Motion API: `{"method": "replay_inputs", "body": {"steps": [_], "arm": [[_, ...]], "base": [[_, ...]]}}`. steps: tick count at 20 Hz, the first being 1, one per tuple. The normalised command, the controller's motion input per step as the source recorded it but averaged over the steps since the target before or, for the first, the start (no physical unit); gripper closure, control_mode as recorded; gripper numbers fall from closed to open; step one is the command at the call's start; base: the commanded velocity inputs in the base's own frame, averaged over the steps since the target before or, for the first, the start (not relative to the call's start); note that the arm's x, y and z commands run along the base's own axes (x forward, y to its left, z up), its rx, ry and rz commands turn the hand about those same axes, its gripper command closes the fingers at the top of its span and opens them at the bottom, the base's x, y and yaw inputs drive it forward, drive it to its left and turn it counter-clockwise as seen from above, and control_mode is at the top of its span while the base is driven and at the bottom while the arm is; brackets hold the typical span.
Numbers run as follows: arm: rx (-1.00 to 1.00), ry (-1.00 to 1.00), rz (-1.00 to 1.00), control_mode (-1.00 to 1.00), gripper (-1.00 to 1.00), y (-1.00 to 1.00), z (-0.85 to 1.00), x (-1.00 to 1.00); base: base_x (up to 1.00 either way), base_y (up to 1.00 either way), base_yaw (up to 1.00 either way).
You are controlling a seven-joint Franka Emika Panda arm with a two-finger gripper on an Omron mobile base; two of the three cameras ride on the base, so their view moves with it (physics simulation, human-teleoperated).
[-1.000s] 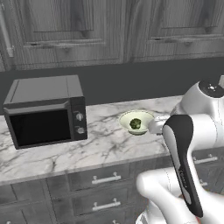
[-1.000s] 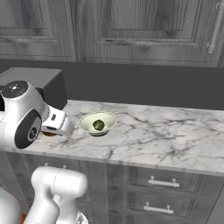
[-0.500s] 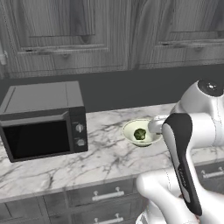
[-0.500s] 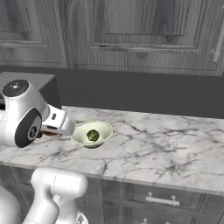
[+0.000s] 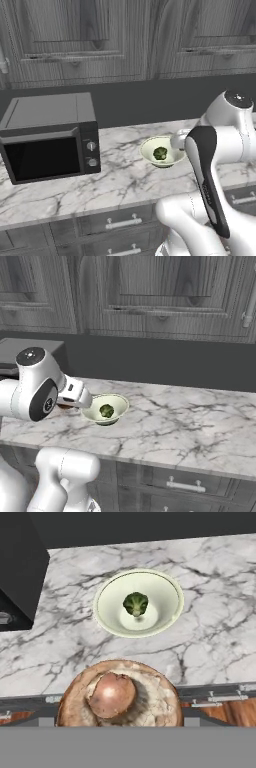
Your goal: Take the mushroom, broccoli, and mushroom from the freezer and place them in the bowl on the counter.
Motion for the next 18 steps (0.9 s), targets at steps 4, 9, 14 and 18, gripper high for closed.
{"method": "replay_inputs", "body": {"steps": [4,9,14,18], "arm": [[0.01,0.00,0.00,-1.00,1.00,-0.37,-0.49,0.69],[0.00,0.00,0.00,-1.00,1.00,-0.10,-0.66,0.71],[0.00,0.08,0.00,-1.00,1.00,-0.12,-0.37,0.93],[0.00,0.15,0.00,-1.00,1.00,-0.34,-0.17,0.77]], "base": [[0.00,0.00,0.00],[0.00,0.00,0.00],[0.00,0.00,0.00],[0.00,0.00,0.00]]}}
